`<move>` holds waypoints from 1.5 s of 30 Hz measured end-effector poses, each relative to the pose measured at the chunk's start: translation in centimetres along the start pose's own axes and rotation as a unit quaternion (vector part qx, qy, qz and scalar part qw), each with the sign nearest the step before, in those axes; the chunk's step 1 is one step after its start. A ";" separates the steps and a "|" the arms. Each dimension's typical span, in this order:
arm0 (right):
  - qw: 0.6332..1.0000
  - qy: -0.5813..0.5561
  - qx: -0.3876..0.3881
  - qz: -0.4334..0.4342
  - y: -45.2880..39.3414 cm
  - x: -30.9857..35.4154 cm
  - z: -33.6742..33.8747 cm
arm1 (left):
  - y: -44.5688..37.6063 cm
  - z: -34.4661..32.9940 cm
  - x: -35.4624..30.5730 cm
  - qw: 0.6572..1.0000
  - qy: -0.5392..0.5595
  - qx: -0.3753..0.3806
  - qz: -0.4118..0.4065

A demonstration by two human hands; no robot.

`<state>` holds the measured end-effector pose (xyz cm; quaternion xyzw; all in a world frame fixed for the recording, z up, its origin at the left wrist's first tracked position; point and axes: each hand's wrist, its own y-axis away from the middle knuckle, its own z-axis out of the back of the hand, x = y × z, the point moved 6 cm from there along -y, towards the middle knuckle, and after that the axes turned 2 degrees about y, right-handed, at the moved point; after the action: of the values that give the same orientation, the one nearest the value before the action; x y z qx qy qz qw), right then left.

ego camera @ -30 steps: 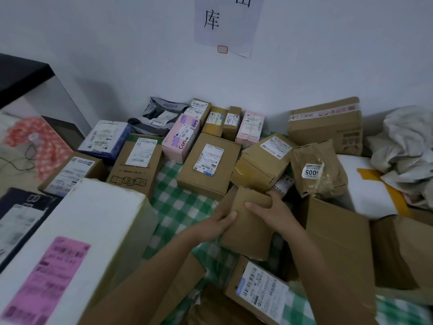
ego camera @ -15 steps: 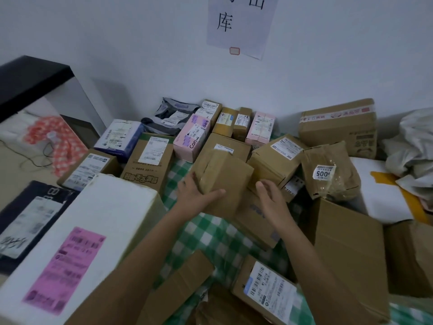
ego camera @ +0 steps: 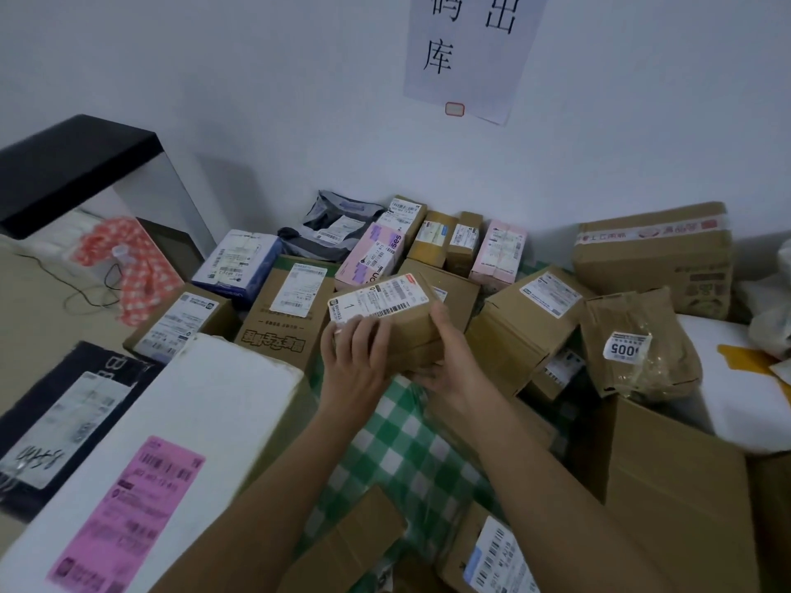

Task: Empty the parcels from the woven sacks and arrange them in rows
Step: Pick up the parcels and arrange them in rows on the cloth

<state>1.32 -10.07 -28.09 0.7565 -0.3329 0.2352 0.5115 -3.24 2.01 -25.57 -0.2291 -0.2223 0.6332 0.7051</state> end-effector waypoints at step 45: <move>0.850 0.502 0.161 0.019 -15.3 8.3 -8.2 | -6.0 -6.9 15.6 0.759 0.283 0.513 0.286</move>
<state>18.13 -0.79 -28.72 0.6009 -0.0026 0.6426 0.4753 7.23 16.66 -27.09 -0.0549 0.4207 0.7310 0.5344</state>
